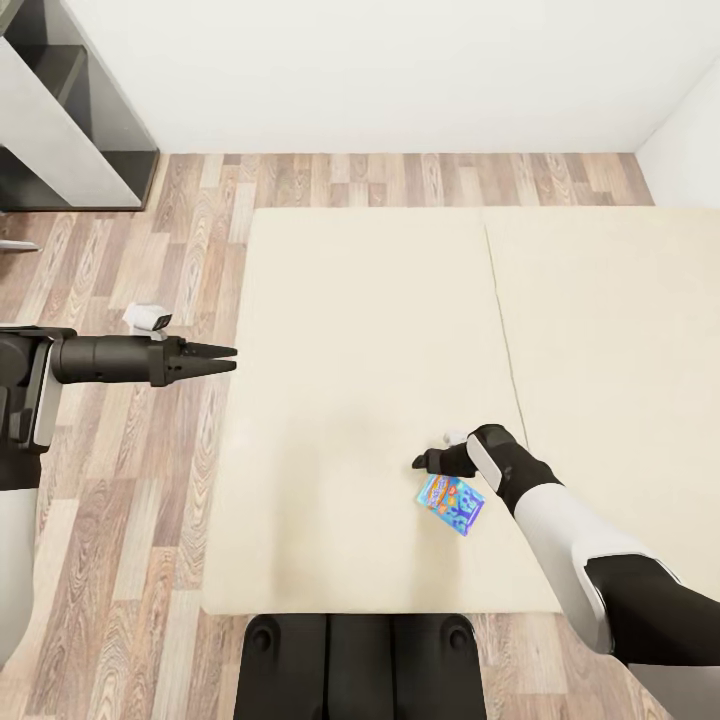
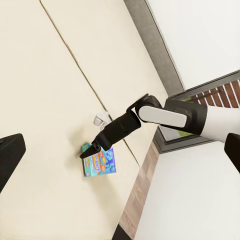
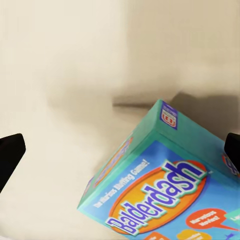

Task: Put all the toys in the child's room - the three board games (two on the bed and one on the table), the two jigsaw puzzles on the table, and the tennis ball on the table - inside the toy box on the table in the child's room.

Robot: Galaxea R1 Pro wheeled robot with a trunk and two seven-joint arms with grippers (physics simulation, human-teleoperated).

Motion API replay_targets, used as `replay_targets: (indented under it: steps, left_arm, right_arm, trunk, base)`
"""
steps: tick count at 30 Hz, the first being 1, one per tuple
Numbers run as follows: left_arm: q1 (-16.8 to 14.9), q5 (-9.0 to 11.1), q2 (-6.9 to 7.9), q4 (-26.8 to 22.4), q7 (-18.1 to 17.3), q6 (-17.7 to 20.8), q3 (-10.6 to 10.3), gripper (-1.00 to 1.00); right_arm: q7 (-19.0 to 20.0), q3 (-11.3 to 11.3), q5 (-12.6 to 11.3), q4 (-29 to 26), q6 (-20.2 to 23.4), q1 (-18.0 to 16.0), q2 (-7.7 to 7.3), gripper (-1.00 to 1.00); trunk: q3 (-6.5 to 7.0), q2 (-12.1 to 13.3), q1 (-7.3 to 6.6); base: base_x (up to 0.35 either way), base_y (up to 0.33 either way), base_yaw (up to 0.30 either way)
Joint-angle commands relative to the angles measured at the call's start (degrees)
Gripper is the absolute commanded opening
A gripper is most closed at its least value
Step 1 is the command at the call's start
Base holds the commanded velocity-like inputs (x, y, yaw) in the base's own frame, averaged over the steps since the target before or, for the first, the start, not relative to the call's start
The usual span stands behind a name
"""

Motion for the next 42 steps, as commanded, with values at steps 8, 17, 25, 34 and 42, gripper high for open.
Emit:
replay_targets:
  steps: [8, 17, 25, 34, 42]
  left_arm:
    - [-0.02, 0.01, 0.03, -0.01, -0.18, 0.61, -0.03, 1.0]
    - [-0.02, 0.01, 0.03, -0.01, -0.18, 0.61, -0.07, 1.0]
    - [-0.02, 0.01, 0.1, -0.01, -0.18, 0.61, -0.06, 1.0]
    - [-0.02, 0.01, 0.16, -0.01, -0.18, 0.61, 0.01, 1.0]
    - [-0.02, 0.01, 0.18, -0.01, -0.18, 0.61, 0.06, 1.0]
  right_arm:
    - [-0.09, 0.38, -0.36, -0.05, 0.23, -0.02, -0.03, 1.0]
    - [-0.09, 0.34, -0.36, -0.05, 0.23, -0.02, -0.09, 1.0]
    - [-0.03, 0.24, -0.43, -0.05, 0.29, -0.02, -0.05, 1.0]
    - [-0.01, 0.21, -0.45, -1.65, 1.03, 0.16, -0.15, 1.0]
    - [-0.04, -0.07, -0.5, -12.37, 8.23, 0.58, -0.36, 1.0]
  trunk:
    - [-0.06, -0.09, 0.03]
    - [-0.06, -0.09, 0.03]
    - [-0.06, -0.09, 0.03]
    - [-0.06, -0.09, 0.03]
    - [-0.06, -0.09, 0.03]
  base:
    - [0.0, 0.058, 0.0]
    - [0.0, 0.015, 0.0]
    - [0.0, 0.001, 0.0]
    - [0.0, 0.0, 0.0]
    - [0.0, 0.0, 0.0]
